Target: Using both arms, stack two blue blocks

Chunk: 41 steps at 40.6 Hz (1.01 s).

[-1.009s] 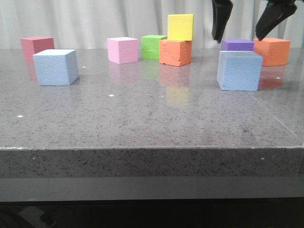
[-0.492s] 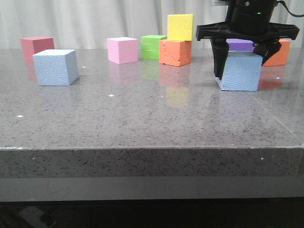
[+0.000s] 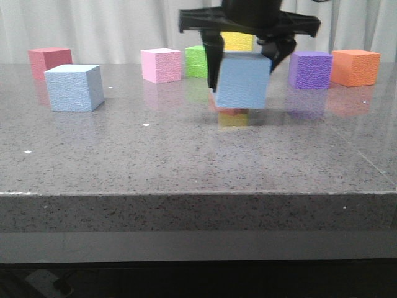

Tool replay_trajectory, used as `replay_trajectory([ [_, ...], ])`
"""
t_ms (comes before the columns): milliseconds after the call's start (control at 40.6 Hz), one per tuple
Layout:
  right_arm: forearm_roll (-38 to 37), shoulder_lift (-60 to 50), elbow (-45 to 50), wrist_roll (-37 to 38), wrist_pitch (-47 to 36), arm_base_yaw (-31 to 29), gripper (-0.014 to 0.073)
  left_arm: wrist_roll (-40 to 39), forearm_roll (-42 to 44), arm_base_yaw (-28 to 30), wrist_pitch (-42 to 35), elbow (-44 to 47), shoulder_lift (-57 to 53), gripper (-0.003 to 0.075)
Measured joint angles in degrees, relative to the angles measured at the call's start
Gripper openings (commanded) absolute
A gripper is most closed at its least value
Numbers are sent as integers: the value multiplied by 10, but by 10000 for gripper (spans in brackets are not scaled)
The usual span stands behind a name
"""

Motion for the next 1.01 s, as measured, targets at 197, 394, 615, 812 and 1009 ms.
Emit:
replay_trajectory([
  [197, -42, 55, -61, 50, 35, 31, 378, 0, 0, 0, 0, 0, 0, 438],
  [394, -49, 86, -86, 55, 43, 35, 598, 0, 0, 0, 0, 0, 0, 438],
  [615, -49, 84, -92, 54, 48, 35, 593, 0, 0, 0, 0, 0, 0, 438],
  [812, -11, 36, -92, -51, 53, 35, 593, 0, 0, 0, 0, 0, 0, 438],
  [1009, 41, -54, -80, -173, 75, 35, 593, 0, 0, 0, 0, 0, 0, 438],
])
